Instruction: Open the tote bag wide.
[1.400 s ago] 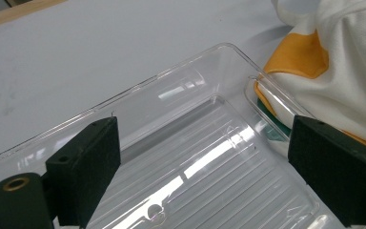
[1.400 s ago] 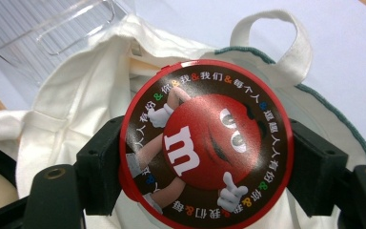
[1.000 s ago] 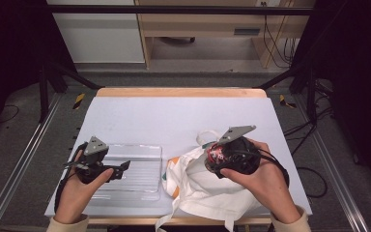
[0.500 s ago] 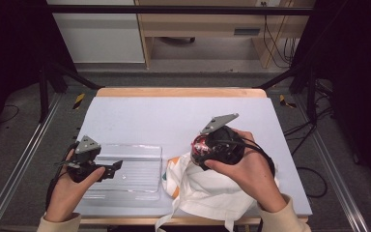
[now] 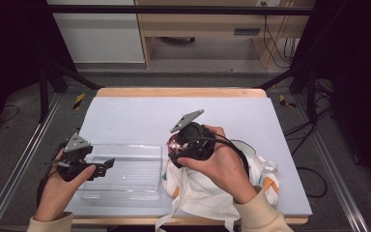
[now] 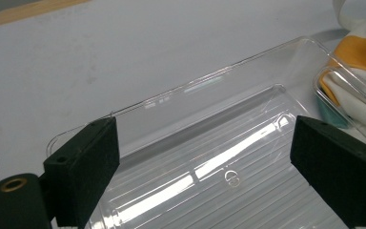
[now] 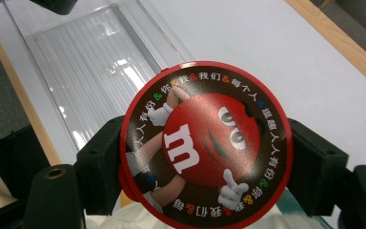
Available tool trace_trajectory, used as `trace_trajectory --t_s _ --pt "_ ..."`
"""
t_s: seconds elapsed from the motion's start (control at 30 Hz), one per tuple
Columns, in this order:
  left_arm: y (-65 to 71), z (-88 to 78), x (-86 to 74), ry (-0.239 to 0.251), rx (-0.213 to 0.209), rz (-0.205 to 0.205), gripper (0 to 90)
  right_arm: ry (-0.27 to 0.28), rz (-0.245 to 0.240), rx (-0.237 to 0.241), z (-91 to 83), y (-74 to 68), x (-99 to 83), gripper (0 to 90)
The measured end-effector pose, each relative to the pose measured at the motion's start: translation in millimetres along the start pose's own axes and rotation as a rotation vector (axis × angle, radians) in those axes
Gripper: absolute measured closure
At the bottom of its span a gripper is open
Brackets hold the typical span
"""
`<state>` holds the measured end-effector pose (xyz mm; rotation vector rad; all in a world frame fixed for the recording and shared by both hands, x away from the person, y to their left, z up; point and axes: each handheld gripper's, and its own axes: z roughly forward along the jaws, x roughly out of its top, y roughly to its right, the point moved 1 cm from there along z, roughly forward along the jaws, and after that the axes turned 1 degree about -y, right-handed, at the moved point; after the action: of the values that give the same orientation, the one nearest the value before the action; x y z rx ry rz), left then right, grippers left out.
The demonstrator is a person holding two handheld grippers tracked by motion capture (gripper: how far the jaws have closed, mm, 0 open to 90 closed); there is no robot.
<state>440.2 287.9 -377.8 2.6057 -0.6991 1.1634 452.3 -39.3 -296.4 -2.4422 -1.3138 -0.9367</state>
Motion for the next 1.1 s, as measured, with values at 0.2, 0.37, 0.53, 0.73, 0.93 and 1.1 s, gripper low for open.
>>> trace_trajectory --t_s 0.2,0.37,0.53,0.73,0.93,1.1 --pt "-7.1 -2.5 -1.9 0.000 0.017 -0.016 9.4 0.005 -0.011 0.016 10.4 -2.6 11.1 25.7" --pt "-9.8 -3.9 -2.9 0.001 0.021 -0.022 9.4 0.009 -0.017 0.039 19.0 -6.1 19.2 25.7" --pt "-8.6 -1.8 -3.4 -0.006 0.014 -0.013 9.4 0.009 -0.022 0.052 25.3 -11.1 24.5 25.7" --pt "-10.1 -2.5 -4.1 -0.002 0.013 -0.022 9.4 0.010 -0.026 0.059 34.5 -15.9 30.0 25.7" --pt "-12.3 -3.8 -4.3 0.000 0.015 -0.024 9.4 0.002 -0.027 0.071 44.8 -18.4 33.6 25.7" --pt "-12.6 -4.3 -4.5 -0.001 0.014 -0.025 9.3 -0.003 -0.028 0.073 53.2 -21.2 35.4 25.7"
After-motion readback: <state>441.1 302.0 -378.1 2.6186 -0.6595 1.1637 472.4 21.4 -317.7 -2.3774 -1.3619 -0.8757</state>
